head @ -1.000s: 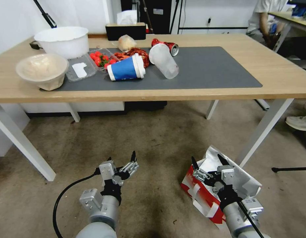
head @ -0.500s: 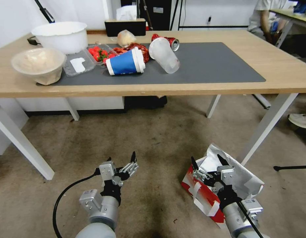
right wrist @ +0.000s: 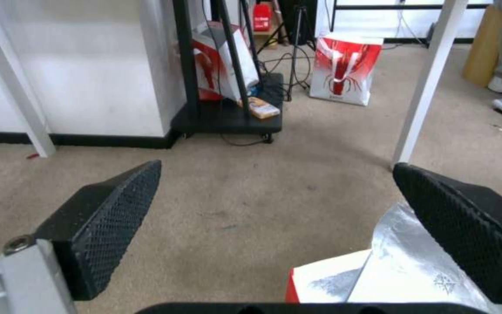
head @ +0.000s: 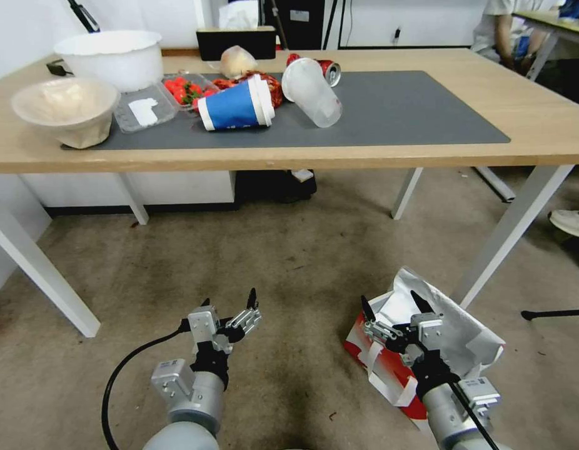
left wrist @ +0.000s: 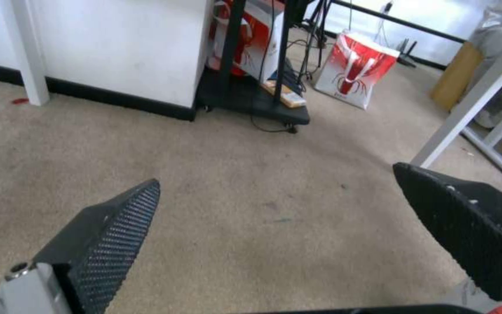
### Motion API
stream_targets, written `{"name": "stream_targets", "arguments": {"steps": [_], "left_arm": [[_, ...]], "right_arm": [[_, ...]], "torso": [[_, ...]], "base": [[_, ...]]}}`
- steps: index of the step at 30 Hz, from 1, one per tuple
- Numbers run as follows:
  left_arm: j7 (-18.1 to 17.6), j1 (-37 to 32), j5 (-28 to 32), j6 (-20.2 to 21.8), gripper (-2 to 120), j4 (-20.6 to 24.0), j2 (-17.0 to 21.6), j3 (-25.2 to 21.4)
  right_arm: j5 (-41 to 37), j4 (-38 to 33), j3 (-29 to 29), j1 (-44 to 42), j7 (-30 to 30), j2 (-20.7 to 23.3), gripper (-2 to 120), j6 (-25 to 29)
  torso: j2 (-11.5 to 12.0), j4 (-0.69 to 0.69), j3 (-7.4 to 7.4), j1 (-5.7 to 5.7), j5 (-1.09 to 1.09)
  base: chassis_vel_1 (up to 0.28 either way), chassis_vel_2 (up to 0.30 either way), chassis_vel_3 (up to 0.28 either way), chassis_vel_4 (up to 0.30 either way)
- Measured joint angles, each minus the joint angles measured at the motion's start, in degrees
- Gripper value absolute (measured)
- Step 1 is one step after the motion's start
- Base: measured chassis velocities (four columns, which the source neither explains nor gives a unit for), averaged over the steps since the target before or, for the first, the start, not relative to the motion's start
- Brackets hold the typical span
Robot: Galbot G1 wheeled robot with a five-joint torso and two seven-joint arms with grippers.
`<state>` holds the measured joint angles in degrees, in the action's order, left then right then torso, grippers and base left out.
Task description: Pick up the food delivery bag from the floor and place it on the table.
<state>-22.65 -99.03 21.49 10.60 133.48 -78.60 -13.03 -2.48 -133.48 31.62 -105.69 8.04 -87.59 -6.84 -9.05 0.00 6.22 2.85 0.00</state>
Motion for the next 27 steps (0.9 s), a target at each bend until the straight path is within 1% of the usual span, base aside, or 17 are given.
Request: {"name": "stream_targets", "arguments": {"steps": [1, 4, 8, 11, 12, 15, 16, 20, 21, 23, 24, 27], "left_arm": [[0.00, 0.00, 0.00, 0.00, 100, 0.00, 0.00, 0.00], [0.00, 0.06, 0.04, -0.06, 100, -0.01, 0.10, -0.05], [0.00, 0.09, 0.05, -0.09, 100, -0.16, 0.10, -0.07], [0.00, 0.15, 0.05, -0.12, 100, -0.34, 0.10, -0.07], [0.00, 0.15, 0.05, -0.12, 100, -0.34, 0.10, -0.07], [-0.01, 0.18, 0.05, -0.15, 100, -0.35, 0.12, -0.10], [-0.01, 0.18, 0.05, -0.15, 100, -0.35, 0.12, -0.10], [-0.02, 0.05, 0.03, -0.20, 100, -0.32, 0.22, -0.28], [-0.02, 0.05, 0.03, -0.20, 100, -0.32, 0.22, -0.28], [-0.02, 0.04, -0.05, -0.24, 100, -0.28, 0.23, -0.38], [-0.02, 0.04, -0.05, -0.24, 100, -0.28, 0.23, -0.38], [0.01, 0.01, -0.31, -0.33, 100, -0.26, 0.32, -0.51]], "right_arm": [[0.00, 0.00, 0.00, 0.00, 0.00, 0.00, 100, 0.00], [0.02, 0.03, 0.09, -0.01, 0.05, 0.03, 100, 0.03], [0.02, 0.03, 0.14, -0.01, 0.07, 0.04, 100, 0.04], [0.02, 0.04, 0.18, -0.06, 0.12, 0.04, 100, 0.04], [0.02, 0.04, 0.18, -0.06, 0.12, 0.04, 100, 0.04], [0.02, 0.03, 0.19, -0.08, 0.23, 0.03, 100, 0.08], [0.02, 0.03, 0.19, -0.08, 0.23, 0.03, 100, 0.08], [0.02, 0.02, 0.19, -0.08, 0.32, 0.02, 100, 0.13], [0.02, 0.02, 0.19, -0.08, 0.32, 0.02, 100, 0.13], [0.02, -0.01, 0.21, -0.12, 0.38, 0.02, 100, 0.17], [0.02, -0.01, 0.21, -0.12, 0.38, 0.02, 100, 0.17], [0.02, -0.08, 0.22, -0.16, 0.41, 0.03, 100, 0.23]], "torso": [[0.00, 0.00, 0.00, 0.00, 0.00], [1.24, 0.00, -1.06, -0.18, 0.00], [1.74, 0.00, -1.47, -0.28, 0.00], [2.65, 0.00, -2.19, -0.46, 0.00], [2.65, 0.00, -2.19, -0.46, 0.00], [3.62, 0.00, -3.04, -0.57, 0.00], [3.62, 0.00, -3.04, -0.57, 0.00], [4.79, 0.00, -4.13, -0.68, 0.00], [4.79, 0.00, -4.13, -0.68, 0.00], [5.44, 0.00, -4.74, -0.69, 0.00], [5.44, 0.00, -4.74, -0.69, 0.00], [6.23, 0.00, -5.48, -0.75, 0.00]], "base": [[0.000, 0.000, 0.000, 0.000], [0.000, 0.000, 0.000, 0.000], [0.000, 0.000, 0.000, 0.000], [0.000, 0.000, 0.000, 0.000], [0.000, 0.000, 0.000, 0.000], [0.000, 0.000, 0.000, 0.000], [0.000, 0.000, 0.000, 0.000], [0.000, 0.000, 0.000, 0.000], [0.000, 0.000, 0.000, 0.000], [0.000, 0.000, 0.000, 0.000], [0.000, 0.000, 0.000, 0.000], [0.000, 0.000, 0.000, 0.000]]}}
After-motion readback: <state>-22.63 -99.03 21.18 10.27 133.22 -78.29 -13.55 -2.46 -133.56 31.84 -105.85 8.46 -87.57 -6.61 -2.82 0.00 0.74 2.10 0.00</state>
